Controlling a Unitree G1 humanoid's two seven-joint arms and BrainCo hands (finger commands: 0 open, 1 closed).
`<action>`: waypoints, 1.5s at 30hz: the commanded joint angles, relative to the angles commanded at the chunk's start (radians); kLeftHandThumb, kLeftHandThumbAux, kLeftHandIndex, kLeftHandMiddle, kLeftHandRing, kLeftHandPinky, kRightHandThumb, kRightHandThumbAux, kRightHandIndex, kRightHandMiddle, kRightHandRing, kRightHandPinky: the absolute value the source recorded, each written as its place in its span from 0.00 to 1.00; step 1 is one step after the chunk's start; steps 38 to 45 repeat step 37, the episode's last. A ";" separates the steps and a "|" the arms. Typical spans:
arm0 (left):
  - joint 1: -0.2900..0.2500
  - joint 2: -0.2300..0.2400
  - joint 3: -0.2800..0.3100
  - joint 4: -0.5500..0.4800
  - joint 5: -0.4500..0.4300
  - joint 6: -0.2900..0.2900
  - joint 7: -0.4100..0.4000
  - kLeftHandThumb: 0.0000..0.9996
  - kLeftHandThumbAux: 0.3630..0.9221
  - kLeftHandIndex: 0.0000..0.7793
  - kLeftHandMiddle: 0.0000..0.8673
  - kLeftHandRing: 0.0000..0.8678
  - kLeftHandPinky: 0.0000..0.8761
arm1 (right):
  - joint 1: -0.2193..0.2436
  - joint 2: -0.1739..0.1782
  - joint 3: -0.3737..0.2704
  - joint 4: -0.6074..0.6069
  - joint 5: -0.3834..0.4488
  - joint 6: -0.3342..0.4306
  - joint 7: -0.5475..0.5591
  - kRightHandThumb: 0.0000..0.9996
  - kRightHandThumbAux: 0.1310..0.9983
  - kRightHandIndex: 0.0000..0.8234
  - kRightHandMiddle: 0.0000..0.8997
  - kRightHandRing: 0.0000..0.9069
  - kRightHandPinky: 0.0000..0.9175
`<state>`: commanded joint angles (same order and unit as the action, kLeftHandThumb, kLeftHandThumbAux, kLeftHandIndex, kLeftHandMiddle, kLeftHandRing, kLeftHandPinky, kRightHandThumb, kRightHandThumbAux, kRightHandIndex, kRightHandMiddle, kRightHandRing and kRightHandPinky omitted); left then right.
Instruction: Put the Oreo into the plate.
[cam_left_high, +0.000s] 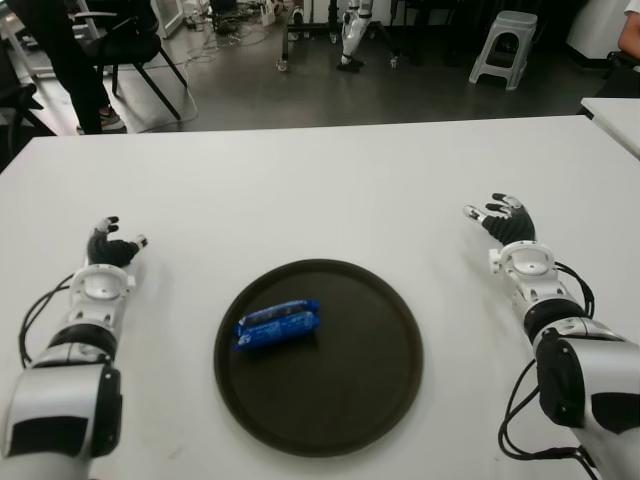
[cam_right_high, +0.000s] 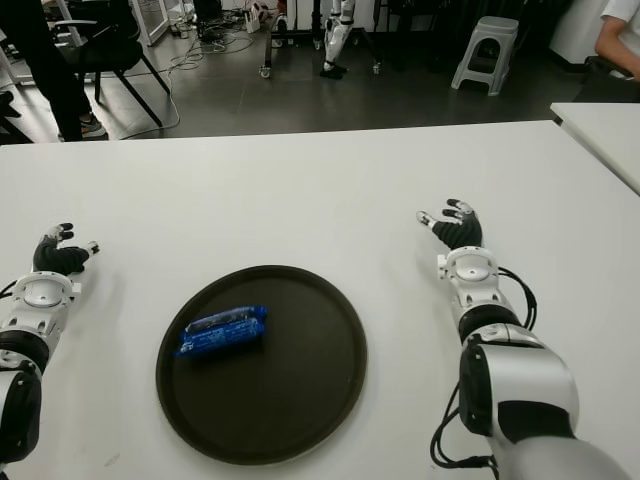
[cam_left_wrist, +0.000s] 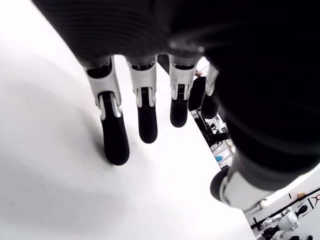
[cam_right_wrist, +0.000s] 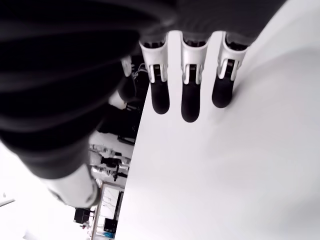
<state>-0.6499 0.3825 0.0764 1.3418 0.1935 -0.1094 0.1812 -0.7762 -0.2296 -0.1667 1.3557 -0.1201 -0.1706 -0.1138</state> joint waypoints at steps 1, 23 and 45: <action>0.000 0.000 -0.002 0.000 0.001 0.000 0.000 0.29 0.69 0.07 0.15 0.18 0.20 | 0.000 -0.001 0.003 0.000 -0.003 0.001 0.001 0.29 0.70 0.22 0.24 0.25 0.27; 0.002 -0.005 -0.010 0.001 0.009 -0.008 0.013 0.26 0.69 0.08 0.18 0.21 0.22 | 0.000 -0.003 0.025 0.003 -0.037 0.017 0.001 0.26 0.70 0.23 0.26 0.28 0.32; 0.002 -0.002 -0.028 0.003 0.025 -0.007 0.025 0.27 0.70 0.09 0.19 0.20 0.18 | -0.004 0.001 0.022 0.002 -0.029 0.026 0.000 0.26 0.70 0.21 0.24 0.26 0.30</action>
